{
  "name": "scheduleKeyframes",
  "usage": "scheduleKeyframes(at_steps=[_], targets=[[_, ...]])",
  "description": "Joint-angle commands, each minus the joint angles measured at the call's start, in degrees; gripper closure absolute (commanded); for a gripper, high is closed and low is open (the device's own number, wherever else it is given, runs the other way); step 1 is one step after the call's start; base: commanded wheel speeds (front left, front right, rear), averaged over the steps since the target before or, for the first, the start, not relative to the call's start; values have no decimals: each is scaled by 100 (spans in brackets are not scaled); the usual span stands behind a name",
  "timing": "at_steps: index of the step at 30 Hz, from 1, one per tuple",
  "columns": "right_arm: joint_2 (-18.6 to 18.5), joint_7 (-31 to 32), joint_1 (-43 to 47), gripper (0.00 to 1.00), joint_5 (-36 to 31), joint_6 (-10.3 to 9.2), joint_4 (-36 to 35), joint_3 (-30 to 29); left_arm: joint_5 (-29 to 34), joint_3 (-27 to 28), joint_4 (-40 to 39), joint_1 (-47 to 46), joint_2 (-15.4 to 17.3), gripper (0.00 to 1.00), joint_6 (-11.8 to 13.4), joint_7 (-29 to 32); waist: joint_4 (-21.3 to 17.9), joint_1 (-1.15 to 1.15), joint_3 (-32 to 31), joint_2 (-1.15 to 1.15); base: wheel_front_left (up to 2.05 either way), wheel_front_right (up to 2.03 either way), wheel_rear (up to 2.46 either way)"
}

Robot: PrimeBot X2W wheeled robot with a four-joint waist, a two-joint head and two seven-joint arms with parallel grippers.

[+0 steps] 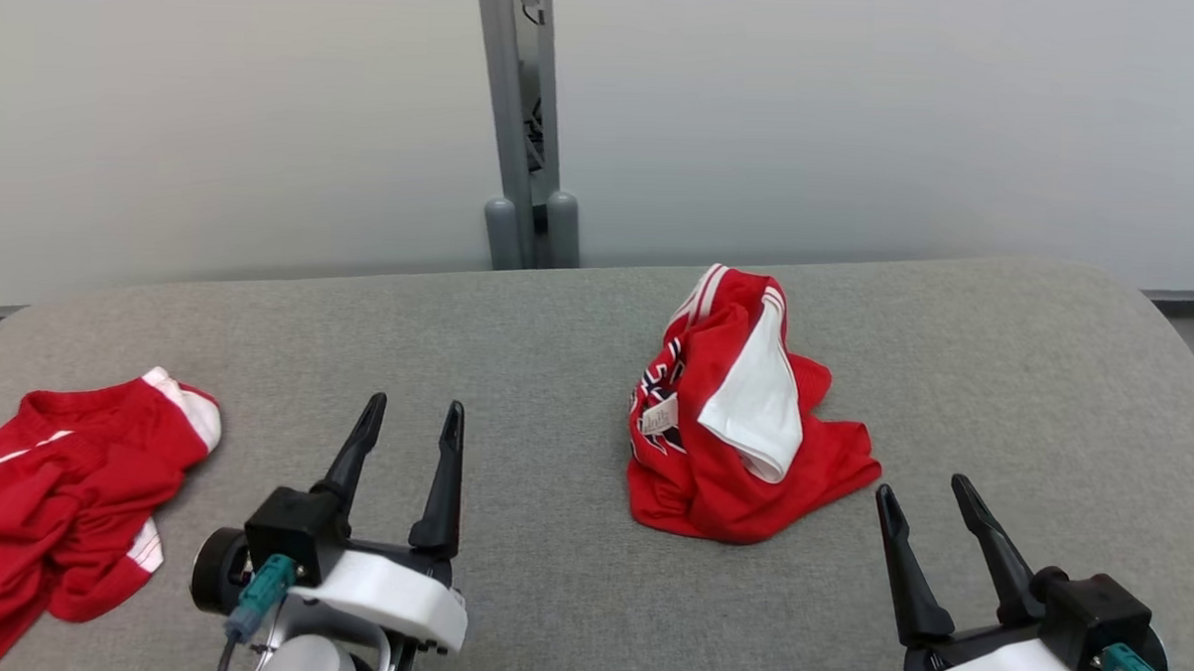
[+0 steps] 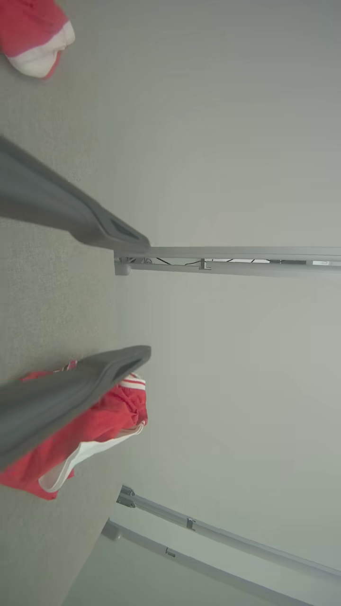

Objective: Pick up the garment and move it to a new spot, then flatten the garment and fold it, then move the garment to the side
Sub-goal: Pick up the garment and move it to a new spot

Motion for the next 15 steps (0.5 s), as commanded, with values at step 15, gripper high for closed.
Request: scheduleKeyframes(at_steps=[15], targets=[[-26, -26, 780, 0, -137, -2, -53, -228, 707, 320, -575, 1452, 19, 0, 417, -3, 506, 0, -544, 0, 0, 0, 0]])
